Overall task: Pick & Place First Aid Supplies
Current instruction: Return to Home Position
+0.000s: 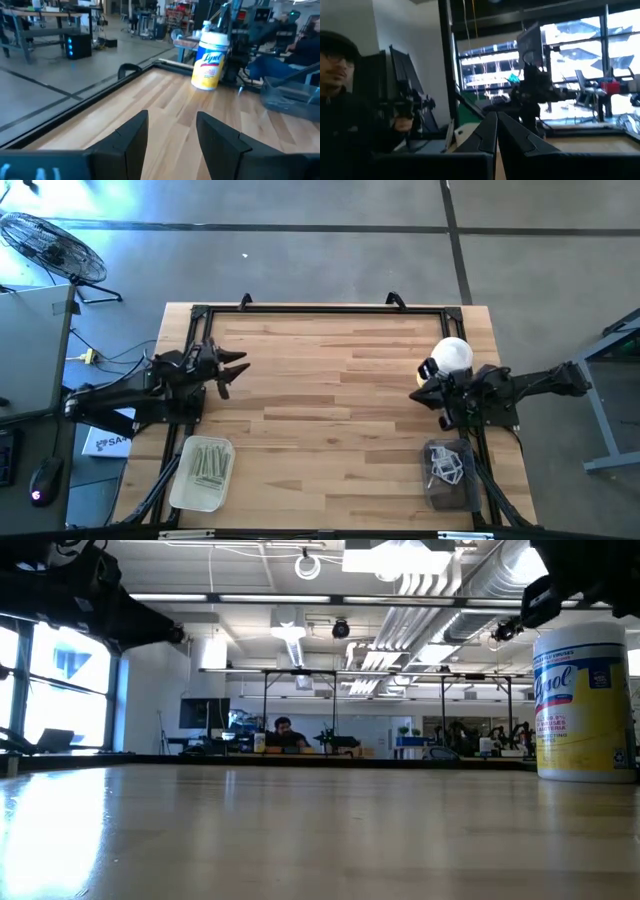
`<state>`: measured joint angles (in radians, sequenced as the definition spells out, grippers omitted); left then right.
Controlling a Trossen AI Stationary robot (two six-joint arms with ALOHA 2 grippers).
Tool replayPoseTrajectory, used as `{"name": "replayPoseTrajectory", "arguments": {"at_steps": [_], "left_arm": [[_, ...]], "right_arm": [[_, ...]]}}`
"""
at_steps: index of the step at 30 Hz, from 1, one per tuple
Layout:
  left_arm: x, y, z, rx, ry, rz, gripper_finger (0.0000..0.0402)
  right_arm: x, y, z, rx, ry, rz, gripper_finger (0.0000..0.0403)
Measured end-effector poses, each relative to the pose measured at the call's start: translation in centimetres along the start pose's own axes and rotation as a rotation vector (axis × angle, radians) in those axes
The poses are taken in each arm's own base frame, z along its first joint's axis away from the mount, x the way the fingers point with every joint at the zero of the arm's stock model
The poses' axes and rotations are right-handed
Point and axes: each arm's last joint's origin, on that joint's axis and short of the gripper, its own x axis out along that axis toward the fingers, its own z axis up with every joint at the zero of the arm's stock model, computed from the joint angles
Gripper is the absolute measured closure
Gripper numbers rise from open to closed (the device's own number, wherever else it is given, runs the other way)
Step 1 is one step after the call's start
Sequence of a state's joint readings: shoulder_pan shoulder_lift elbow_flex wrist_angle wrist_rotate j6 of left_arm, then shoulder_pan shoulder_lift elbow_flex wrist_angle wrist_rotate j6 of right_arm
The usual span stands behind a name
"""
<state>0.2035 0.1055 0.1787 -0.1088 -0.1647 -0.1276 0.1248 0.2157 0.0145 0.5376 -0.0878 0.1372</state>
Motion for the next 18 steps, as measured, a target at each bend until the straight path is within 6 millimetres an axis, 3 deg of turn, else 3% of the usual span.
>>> {"name": "replayPoseTrajectory", "arguments": {"at_steps": [9,15,18], "left_arm": [[-0.9,0.3,-0.9,0.012,0.047,0.004,0.0236],[-0.3,0.5,-2.7,-0.023,0.055,0.032,0.0236],[0.0,0.4,-2.9,-0.031,0.008,0.009,0.0236]], "right_arm": [[-0.2,-0.5,-2.2,-0.058,0.210,-0.084,0.0394],[-0.5,-0.6,-3.3,0.169,0.319,-0.143,0.0397],[-0.6,-0.8,-3.3,0.169,0.311,-0.206,0.0398]]}}
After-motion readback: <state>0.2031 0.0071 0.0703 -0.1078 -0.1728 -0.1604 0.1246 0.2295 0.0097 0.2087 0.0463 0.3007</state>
